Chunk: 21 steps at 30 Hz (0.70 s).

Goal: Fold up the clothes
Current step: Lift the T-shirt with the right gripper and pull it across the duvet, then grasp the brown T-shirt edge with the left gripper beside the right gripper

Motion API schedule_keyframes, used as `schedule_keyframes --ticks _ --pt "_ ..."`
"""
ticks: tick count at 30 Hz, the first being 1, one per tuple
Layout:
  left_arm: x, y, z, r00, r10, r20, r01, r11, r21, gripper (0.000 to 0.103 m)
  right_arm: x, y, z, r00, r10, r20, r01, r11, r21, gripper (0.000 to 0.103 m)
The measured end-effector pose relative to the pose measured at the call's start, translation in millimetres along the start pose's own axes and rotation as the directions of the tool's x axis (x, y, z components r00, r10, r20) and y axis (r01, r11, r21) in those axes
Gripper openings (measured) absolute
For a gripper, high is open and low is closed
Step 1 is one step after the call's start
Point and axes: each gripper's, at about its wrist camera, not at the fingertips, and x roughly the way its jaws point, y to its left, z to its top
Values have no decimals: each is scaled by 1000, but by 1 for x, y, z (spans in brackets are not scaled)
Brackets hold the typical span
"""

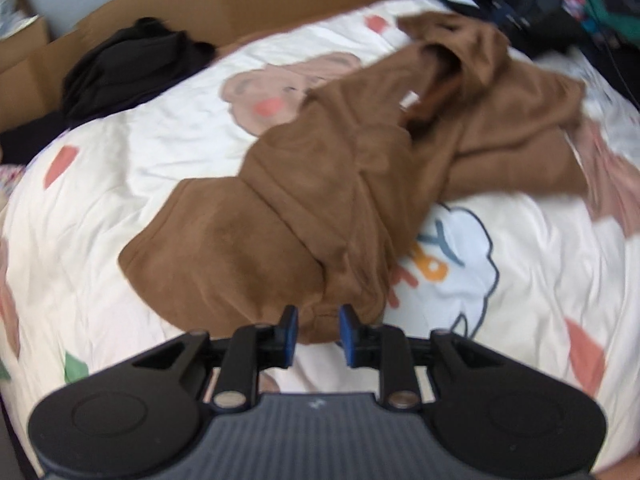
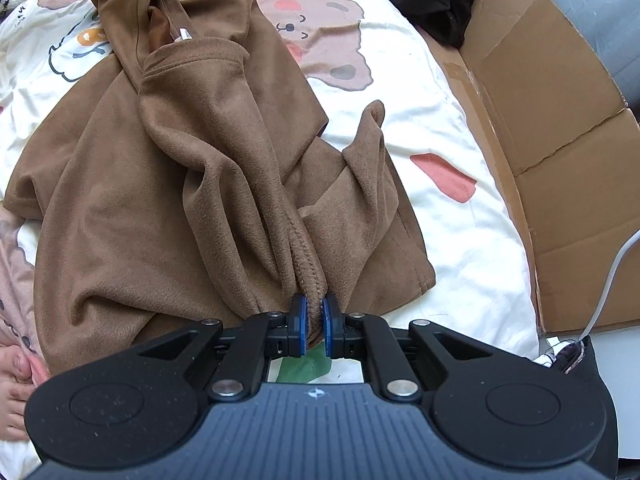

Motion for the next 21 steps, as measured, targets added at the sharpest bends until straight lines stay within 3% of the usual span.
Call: schedule_keyframes --ticks 7,12,21 --pt "21 -15 7 997 31 -72 -14 974 227 30 3 0 -1 1000 5 -5 -5 1000 -4 9" --pt "17 -20 9 992 30 -123 16 934 357 36 4 1 -3 1000 11 -3 -11 1000 -4 9" --pt "27 -32 17 982 68 -175 46 815 578 35 6 2 -2 1000 17 -4 -17 1000 -5 9"
